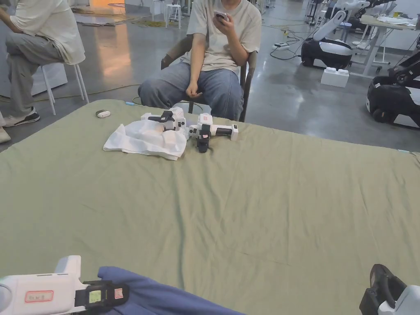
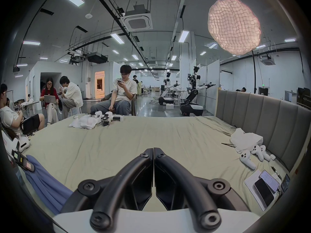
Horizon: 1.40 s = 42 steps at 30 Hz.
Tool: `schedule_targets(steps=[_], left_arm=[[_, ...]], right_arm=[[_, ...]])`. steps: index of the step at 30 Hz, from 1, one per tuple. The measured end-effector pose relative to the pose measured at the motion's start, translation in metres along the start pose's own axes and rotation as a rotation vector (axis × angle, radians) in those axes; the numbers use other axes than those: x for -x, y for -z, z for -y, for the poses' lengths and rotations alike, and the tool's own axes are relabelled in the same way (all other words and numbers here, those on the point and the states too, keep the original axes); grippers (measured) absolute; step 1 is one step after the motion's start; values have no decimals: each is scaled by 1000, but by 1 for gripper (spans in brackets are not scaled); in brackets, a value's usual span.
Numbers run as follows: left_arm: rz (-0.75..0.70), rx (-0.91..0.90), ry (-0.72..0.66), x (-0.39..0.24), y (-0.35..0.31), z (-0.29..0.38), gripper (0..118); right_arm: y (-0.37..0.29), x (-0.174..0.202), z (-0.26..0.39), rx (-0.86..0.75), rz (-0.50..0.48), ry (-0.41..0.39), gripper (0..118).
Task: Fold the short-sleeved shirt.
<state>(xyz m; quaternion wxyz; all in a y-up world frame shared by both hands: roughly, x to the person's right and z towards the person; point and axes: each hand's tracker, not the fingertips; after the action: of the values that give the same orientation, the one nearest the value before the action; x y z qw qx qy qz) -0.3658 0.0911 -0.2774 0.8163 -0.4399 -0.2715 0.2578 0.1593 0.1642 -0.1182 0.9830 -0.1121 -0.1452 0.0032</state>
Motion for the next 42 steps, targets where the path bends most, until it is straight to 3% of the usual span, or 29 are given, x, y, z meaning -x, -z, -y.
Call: schedule_targets(steps=[9, 13, 16, 22, 29, 37, 40, 42], left_arm=[[-285, 11, 84, -30, -61, -22, 2], [-305, 38, 91, -66, -55, -11, 2], [-207, 41, 74, -93, -44, -1, 2], [-32, 84, 66, -150, 4, 26, 3], [-97, 198, 94, -163, 103, 61, 3], [-292, 342, 188, -184, 180, 101, 3], [-295, 330, 189, -188, 187, 107, 12], [-290, 326, 175, -188, 188, 108, 23]], right_arm=[[3, -10, -2, 1, -9, 4, 0], [3, -14, 1, 8, -35, 20, 0], [1, -14, 3, 10, -36, 20, 0], [-3, -21, 9, 23, -47, 38, 0], [-11, -35, 19, 43, -28, 56, 0], [-20, -53, 29, 76, 12, 65, 0], [-21, -55, 32, 88, 21, 65, 0], [-21, -55, 33, 93, 22, 64, 0]])
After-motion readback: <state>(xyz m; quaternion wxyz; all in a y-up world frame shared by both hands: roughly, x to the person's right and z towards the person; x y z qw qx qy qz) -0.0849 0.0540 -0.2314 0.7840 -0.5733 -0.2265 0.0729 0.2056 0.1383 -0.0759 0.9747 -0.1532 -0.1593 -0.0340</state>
